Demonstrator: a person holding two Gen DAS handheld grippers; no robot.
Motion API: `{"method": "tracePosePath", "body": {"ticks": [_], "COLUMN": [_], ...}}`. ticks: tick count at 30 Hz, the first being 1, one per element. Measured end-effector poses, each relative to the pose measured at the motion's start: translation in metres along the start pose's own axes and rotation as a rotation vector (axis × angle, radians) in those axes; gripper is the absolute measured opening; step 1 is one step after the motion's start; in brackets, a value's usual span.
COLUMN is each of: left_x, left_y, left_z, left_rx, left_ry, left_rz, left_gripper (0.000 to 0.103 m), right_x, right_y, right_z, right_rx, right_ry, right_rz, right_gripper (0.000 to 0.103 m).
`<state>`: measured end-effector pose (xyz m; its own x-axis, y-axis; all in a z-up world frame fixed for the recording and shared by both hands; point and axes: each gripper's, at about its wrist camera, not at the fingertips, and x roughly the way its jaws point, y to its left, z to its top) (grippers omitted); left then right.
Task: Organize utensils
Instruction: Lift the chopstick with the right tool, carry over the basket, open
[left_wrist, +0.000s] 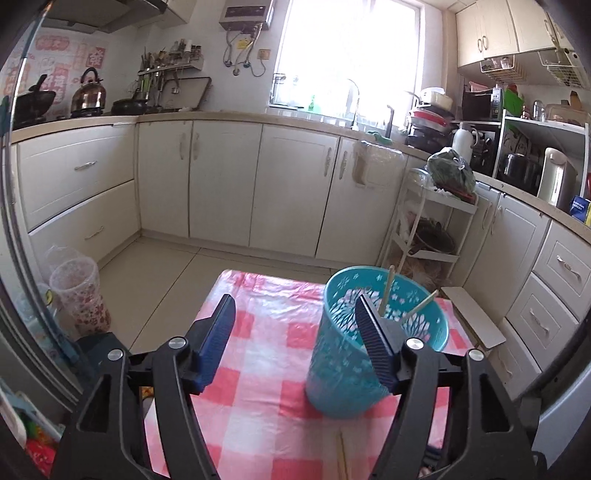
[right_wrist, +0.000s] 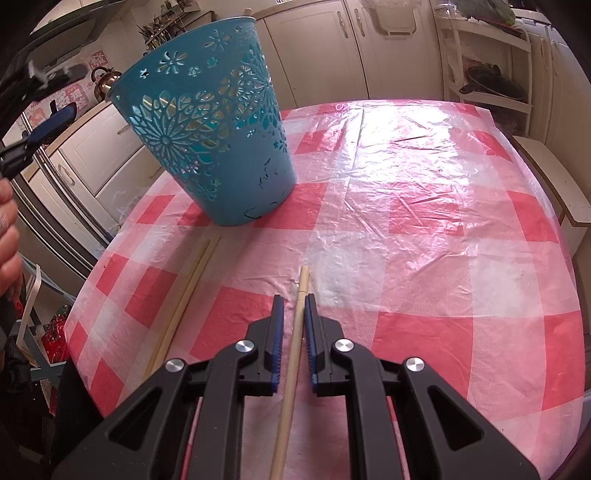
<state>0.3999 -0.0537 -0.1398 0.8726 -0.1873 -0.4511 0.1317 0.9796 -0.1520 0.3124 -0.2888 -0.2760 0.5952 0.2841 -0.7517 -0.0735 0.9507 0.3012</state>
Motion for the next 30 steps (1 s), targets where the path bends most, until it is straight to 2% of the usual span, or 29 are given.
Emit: {"method": "tracePosePath", "body": {"ticks": [3,6,11,19,22,23,24,28,30], "left_x": [-0.023,-0.036,-0.05,-0.073,-0.076,-0.077,-0.077,-0.076,-0.075], "left_y": [0.019,0.035,0.049,0.042,0.041,0.041,0.04,0.04,0.039], "left_z": [-0.027,-0.059,-0.094,-0.081,-0.082,-0.083,-0.084,-0.085,-0.085], "left_rx": [-0.029,-0.063,-0.086,-0.021,-0.009,-0.005,0.0,0.013,0.019], "left_ry": [0.041,0.123,0.211,0.174,0.176,0.179,0.182,0.19,0.19], "left_rz": [0.028,0.03,0.024,0.038,0.039,0.039,0.041,0.048,0.057], "left_gripper": [0.078,0.08,0.08,0.084,0.085,0.085,0.085,0.086,0.086], "right_x": [0.0,0.002,0.001,-0.001,-0.001,-0.001,-0.001,-0.002,-0.001], "right_y": [0.006,0.014,0.018,0.028,0.03,0.028,0.026,0.023,0.027], "right_z": [0.0,0.0,-0.002,-0.01,-0.011,-0.01,-0.009,-0.008,-0.007], "right_rx": [-0.031,-0.073,-0.09,-0.13,-0.134,-0.124,-0.106,-0.086,-0.109], "right_ry": [-0.001,0.001,-0.005,-0.015,-0.017,-0.016,-0.014,-0.004,0.011], "right_rz": [-0.016,-0.034,-0.071,-0.164,-0.202,-0.201,-0.195,-0.202,-0.208], "right_gripper": [0.018,0.025,0.025,0.024,0.015,0.01,0.008,0.008,0.012]}}
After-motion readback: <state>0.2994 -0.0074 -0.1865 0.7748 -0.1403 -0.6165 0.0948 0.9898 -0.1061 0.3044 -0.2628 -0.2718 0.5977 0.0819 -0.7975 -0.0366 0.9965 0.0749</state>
